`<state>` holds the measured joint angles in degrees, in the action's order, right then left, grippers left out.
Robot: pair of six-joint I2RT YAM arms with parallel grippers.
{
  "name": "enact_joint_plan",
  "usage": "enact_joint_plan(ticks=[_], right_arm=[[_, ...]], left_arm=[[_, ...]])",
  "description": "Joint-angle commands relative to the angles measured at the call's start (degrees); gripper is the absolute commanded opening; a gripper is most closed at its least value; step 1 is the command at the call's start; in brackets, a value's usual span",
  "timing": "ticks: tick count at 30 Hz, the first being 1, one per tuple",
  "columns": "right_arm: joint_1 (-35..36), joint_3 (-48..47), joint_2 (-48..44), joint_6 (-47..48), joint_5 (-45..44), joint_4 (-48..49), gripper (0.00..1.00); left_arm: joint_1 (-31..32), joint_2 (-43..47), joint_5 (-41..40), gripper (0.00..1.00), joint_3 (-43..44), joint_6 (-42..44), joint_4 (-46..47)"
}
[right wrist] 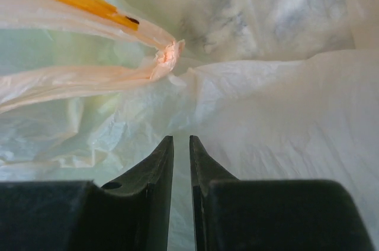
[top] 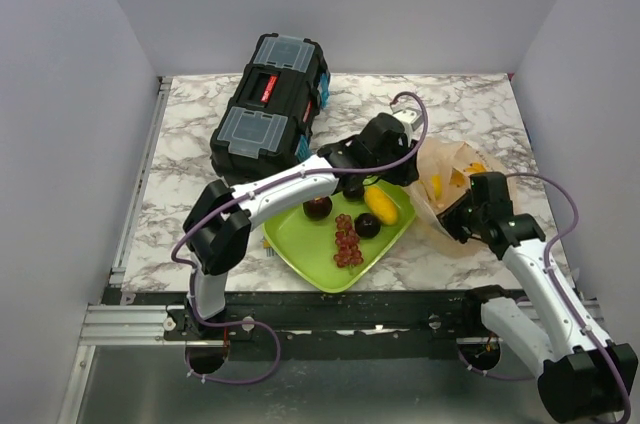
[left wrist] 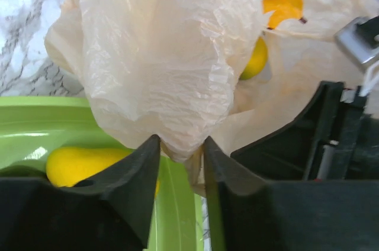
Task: Take the fake fruits out of the plastic bag
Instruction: Adjust the plastic bag at the center of the board.
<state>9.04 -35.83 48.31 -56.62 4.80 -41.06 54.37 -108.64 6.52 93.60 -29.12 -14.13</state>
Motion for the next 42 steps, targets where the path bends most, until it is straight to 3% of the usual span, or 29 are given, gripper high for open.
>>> enact_joint_plan(ticks=[1, 6, 10, 14, 17, 23, 25, 27, 31, 37, 42], right_arm=[[0.10, 0.77, -1.10, -8.77, -7.43, -5.27, 0.20], [0.10, 3.23, 7.08, -12.47, -6.74, -6.17, 0.21], [0.09, 5.33, 6.41, -13.42, -14.02, -5.29, 0.26], [-0.01, 5.85, 5.90, -13.01, -16.84, 1.30, 0.54], [-0.03, 3.12, 12.81, -10.00, -19.65, 7.07, 0.59], [-0.44, -10.68, 27.00, 3.49, -26.37, 9.94, 0.60], [-0.34, -13.97, 27.82, 8.63, -27.13, 10.89, 0.60], [-0.37, -13.68, 22.25, 12.79, -29.87, 12.66, 0.68], [-0.42, -10.20, 19.87, 10.26, -33.87, 13.00, 0.74], [-1.13, -6.08, 21.94, 1.27, -39.71, 11.47, 0.71], [-3.59, -5.06, 23.98, -2.20, -36.55, 11.49, 0.72]], left_arm=[[0.12, -1.51, -2.36, 0.26, -1.46, 2.52, -2.10], [0.12, -3.34, -2.12, 0.05, -1.29, 3.66, -2.43], [0.12, -5.17, -3.61, 0.03, -0.34, 4.85, -3.25], [-0.38, -8.30, -3.23, 0.00, 3.55, 5.30, -3.84], [-1.46, -11.31, -2.73, 0.00, 8.12, 5.05, -4.19], [-4.05, -16.81, -1.73, 0.00, 18.54, 7.19, -5.10], [-4.81, -17.56, -1.27, 0.00, 20.37, 7.91, -4.77], [-5.76, -17.04, -0.49, 0.00, 19.40, 8.04, -4.22], [-5.77, -15.58, 1.43, 0.00, 14.93, 5.85, -1.69], [-5.58, -15.00, 4.17, 0.00, 12.60, 3.28, -0.85], [-5.25, -14.63, 5.13, 0.00, 11.45, 2.50, 0.27]])
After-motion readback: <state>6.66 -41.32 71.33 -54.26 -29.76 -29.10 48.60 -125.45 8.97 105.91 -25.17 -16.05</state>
